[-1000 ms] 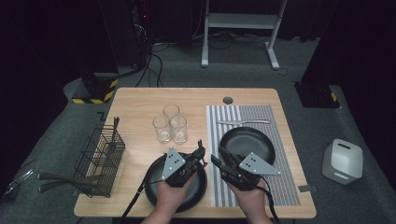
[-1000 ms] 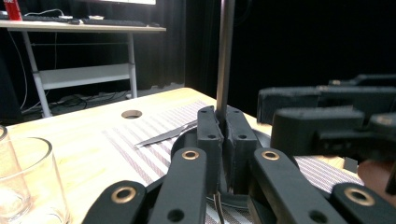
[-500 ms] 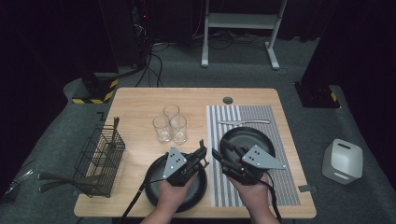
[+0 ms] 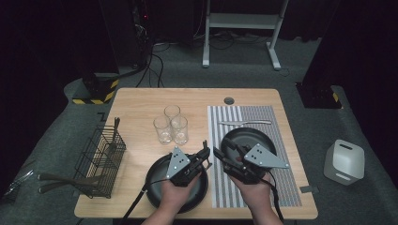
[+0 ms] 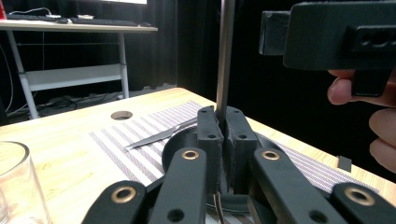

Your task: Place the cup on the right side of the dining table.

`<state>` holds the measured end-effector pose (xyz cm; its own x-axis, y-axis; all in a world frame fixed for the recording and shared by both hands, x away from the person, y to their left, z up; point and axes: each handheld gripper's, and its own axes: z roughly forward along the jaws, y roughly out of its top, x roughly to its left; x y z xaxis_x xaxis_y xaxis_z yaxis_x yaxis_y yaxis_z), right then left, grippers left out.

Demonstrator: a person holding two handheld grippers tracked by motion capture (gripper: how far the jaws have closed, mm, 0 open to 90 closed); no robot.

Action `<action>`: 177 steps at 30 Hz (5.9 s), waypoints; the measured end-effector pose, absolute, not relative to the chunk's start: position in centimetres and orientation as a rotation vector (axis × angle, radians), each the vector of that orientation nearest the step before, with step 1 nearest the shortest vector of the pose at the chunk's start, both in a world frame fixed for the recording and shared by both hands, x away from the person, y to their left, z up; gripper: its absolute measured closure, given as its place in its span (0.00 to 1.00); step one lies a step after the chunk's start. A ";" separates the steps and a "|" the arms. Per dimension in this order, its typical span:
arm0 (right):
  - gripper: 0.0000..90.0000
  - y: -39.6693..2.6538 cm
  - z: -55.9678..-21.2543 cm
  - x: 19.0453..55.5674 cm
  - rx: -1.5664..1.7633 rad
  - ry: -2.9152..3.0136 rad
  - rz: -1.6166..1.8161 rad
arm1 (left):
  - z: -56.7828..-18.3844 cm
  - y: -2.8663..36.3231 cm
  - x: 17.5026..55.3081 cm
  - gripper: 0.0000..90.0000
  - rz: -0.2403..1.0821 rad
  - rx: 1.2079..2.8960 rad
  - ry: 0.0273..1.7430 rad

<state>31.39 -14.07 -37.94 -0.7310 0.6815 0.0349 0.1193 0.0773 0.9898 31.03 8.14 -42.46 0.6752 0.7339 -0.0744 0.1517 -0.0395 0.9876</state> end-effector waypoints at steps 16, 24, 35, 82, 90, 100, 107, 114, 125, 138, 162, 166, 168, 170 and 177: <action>0.57 -13.6 -37.7 31.3 0.787 1.928 1.696 | -43.1 7.3 31.1 0.96 0.524 1.587 0.742; 0.62 -13.1 -37.8 31.3 0.772 1.942 1.681 | -43.2 6.8 31.1 0.96 0.515 1.599 0.733; 0.74 -12.2 -38.1 31.7 0.765 1.987 1.657 | -43.4 6.5 31.2 0.96 0.504 1.609 0.732; 0.87 -12.0 -38.3 31.9 0.746 2.005 1.639 | -43.1 6.9 31.2 0.95 0.499 1.620 0.719; 0.87 -12.0 -38.5 31.8 0.761 1.997 1.633 | -43.2 7.1 31.3 0.88 0.494 1.631 0.721; 0.87 -13.0 -38.6 32.1 0.793 1.973 1.622 | -43.5 7.7 31.0 0.79 0.480 1.631 0.716; 0.87 -13.5 -38.7 32.2 0.810 1.963 1.613 | -43.9 9.1 30.4 0.75 0.511 1.647 0.714; 0.87 -13.8 -38.8 32.2 0.825 1.960 1.609 | -44.9 12.3 29.7 0.74 0.560 1.671 0.766; 0.87 -14.1 -39.1 32.5 0.846 1.959 1.588 | -46.9 19.0 29.4 0.69 0.698 1.689 0.930; 0.87 -14.2 -39.2 32.7 0.883 1.950 1.554 | -49.6 23.5 28.7 0.66 0.791 1.693 1.053; 0.87 -15.3 -40.2 31.5 0.887 1.949 1.563 | -52.2 24.6 29.6 0.56 0.721 1.610 1.151; 0.87 -15.3 -40.4 31.3 0.886 1.959 1.561 | -52.2 24.6 29.5 0.55 0.722 1.606 1.144; 0.87 -15.3 -40.5 31.2 0.890 1.961 1.561 | -52.2 24.5 29.5 0.55 0.723 1.610 1.139; 0.87 -15.3 -40.6 31.1 0.892 1.962 1.558 | -52.2 24.5 29.6 0.55 0.727 1.616 1.133; 0.87 -15.6 -40.7 30.8 0.908 1.966 1.547 | -52.3 24.4 29.6 0.55 0.718 1.624 1.127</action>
